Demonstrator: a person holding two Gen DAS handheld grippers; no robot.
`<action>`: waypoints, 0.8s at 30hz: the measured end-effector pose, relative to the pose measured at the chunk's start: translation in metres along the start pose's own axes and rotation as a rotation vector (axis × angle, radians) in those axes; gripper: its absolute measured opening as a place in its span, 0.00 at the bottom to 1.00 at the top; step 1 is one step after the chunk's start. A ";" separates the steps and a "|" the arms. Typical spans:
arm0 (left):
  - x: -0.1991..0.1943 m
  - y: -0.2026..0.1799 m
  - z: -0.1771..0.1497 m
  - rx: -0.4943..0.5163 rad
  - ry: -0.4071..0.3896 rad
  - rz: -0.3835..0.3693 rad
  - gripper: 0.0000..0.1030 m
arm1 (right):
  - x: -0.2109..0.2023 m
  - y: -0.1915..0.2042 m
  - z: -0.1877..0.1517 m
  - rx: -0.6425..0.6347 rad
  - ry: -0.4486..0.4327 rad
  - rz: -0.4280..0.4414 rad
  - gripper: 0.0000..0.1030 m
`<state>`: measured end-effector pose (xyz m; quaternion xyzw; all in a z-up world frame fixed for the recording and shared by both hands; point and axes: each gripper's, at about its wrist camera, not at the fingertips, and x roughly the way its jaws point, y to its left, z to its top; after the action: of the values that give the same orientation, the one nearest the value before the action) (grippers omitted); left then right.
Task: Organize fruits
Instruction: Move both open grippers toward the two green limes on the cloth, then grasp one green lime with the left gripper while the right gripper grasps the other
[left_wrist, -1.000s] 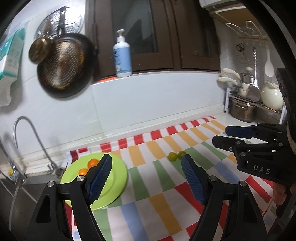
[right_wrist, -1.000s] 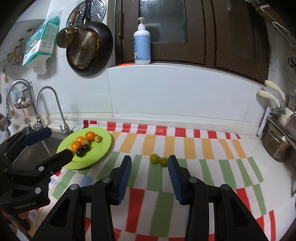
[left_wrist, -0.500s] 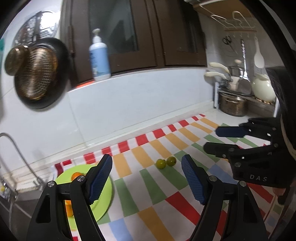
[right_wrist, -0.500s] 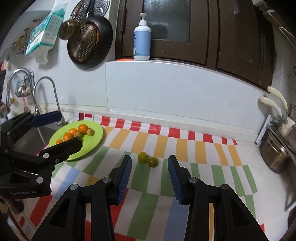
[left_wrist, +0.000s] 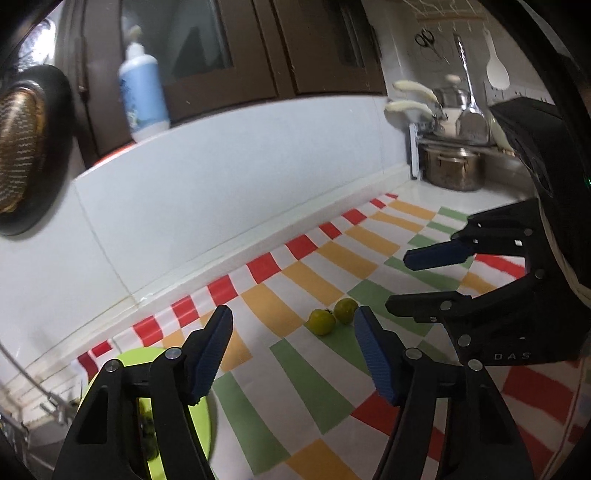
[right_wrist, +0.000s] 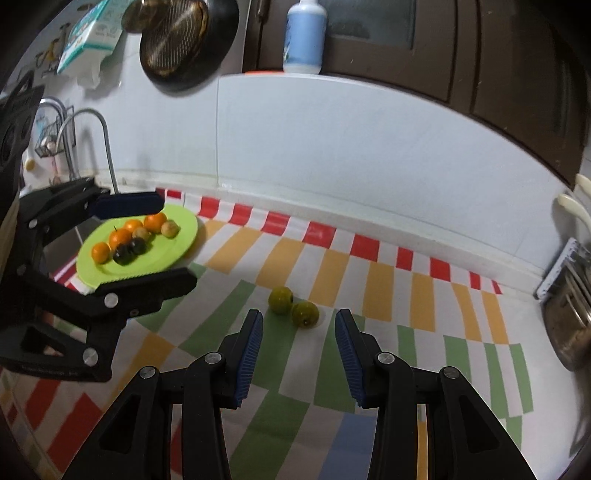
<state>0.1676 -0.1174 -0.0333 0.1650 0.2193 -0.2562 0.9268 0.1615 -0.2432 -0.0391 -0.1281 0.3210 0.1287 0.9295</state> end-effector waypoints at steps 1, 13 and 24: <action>0.006 0.001 -0.001 0.011 0.009 -0.012 0.62 | 0.006 -0.001 0.000 -0.007 0.010 0.007 0.41; 0.070 0.006 -0.010 0.072 0.120 -0.165 0.48 | 0.067 -0.012 0.000 -0.057 0.120 0.063 0.41; 0.099 0.005 -0.013 0.112 0.180 -0.244 0.41 | 0.093 -0.017 0.000 -0.088 0.162 0.085 0.40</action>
<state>0.2425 -0.1477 -0.0915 0.2108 0.3055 -0.3628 0.8548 0.2376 -0.2447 -0.0952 -0.1649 0.3942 0.1710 0.8878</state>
